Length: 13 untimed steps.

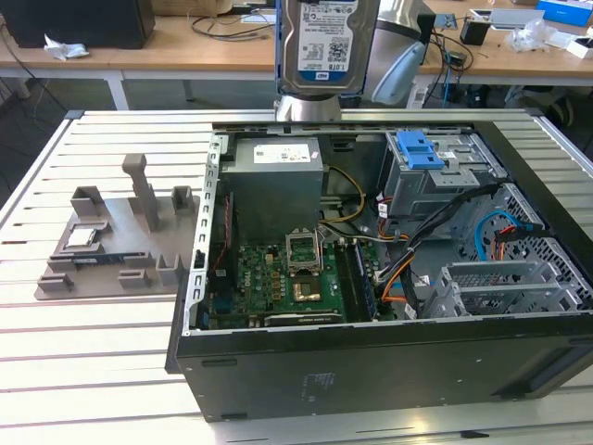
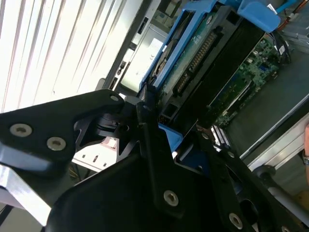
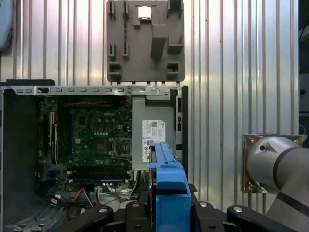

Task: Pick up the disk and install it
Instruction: 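Pick up the disk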

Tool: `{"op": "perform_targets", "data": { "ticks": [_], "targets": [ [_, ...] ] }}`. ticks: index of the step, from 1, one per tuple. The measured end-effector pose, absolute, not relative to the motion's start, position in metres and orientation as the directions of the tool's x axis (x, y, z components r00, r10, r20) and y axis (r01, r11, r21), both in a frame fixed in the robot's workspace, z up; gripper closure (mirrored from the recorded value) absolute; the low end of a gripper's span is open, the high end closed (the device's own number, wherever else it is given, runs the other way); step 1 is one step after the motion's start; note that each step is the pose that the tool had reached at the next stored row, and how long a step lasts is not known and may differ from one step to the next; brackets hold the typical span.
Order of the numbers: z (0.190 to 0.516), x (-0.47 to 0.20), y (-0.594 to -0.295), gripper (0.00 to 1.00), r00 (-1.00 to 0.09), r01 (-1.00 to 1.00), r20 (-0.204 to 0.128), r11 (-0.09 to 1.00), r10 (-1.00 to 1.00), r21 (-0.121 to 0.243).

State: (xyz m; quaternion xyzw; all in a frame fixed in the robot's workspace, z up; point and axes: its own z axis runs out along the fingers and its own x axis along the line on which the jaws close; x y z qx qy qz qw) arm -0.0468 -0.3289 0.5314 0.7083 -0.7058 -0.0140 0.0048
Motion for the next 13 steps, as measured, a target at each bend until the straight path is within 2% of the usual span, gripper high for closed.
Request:
{"op": "perform_targets", "data": {
  "ticks": [13],
  "targets": [
    [0.531,-0.035,-0.354,0.63,0.003,-1.000,-0.013,-0.003,-1.000,0.027]
  ]
}}
